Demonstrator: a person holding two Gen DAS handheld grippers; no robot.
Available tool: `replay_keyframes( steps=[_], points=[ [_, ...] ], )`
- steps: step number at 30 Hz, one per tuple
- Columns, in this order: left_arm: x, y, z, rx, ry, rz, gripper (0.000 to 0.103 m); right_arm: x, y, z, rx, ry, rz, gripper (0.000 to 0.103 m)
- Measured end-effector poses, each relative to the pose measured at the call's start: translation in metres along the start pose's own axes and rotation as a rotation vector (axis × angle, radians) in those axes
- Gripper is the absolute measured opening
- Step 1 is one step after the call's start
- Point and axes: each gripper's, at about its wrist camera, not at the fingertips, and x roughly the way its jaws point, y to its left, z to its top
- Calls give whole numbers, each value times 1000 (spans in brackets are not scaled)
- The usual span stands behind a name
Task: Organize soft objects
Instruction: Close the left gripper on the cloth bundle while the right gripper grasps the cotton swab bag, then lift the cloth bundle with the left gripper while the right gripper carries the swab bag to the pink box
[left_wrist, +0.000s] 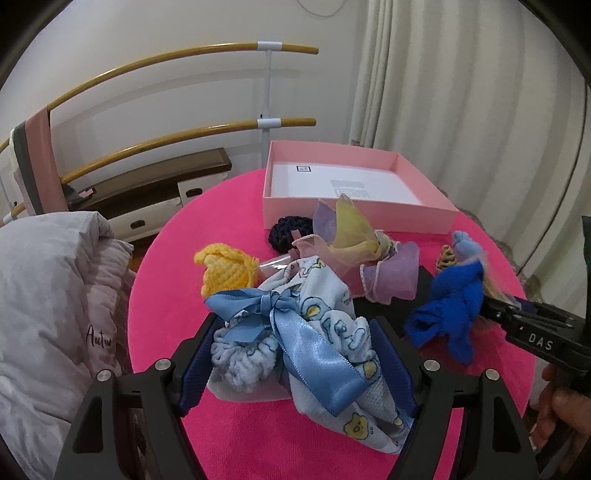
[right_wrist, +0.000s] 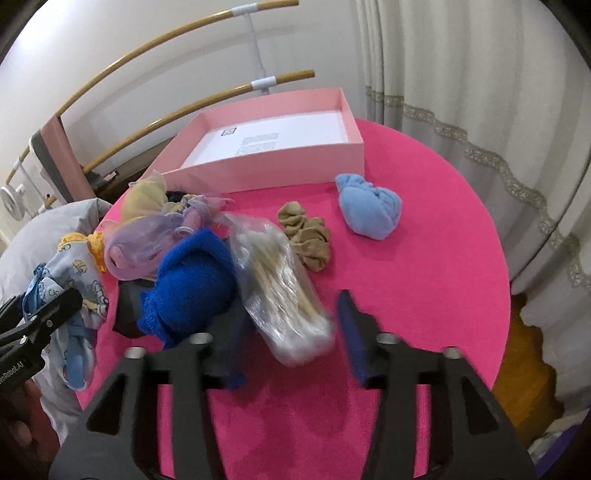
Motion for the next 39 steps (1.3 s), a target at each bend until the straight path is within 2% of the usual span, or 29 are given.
replay_keyframes(
  steps=[2,4,6,7,10,12,22,26,39],
  points=[
    [0,-2,-1,1,6,3,76,2,-4,-1,19,7,20,57],
    [-1,-3,-2,4,7,2,76,4,-4,-1,14,13,20,54],
    [-2,-4,-2,5,4,-3,76,14,-3,0,-2,35,9,46],
    [-3,-4,-2,4,4,-8,76,19,-2,-1,-10,47,4,35],
    [-5,-2,-2,6,1,-16,74,12,-5,-4,-1,11,5,28],
    [-9,0,-2,6,-2,-21,73,0,-4,-4,-2,-20,17,28],
    [-35,0,-9,19,-40,-46,73,-34,-16,-7,67,-66,85,29],
    [-39,-2,-13,19,-37,-54,73,-34,-20,-11,85,-66,66,28],
    [-76,-3,-12,21,-111,-54,73,-57,7,-5,44,-137,116,28]
  ],
)
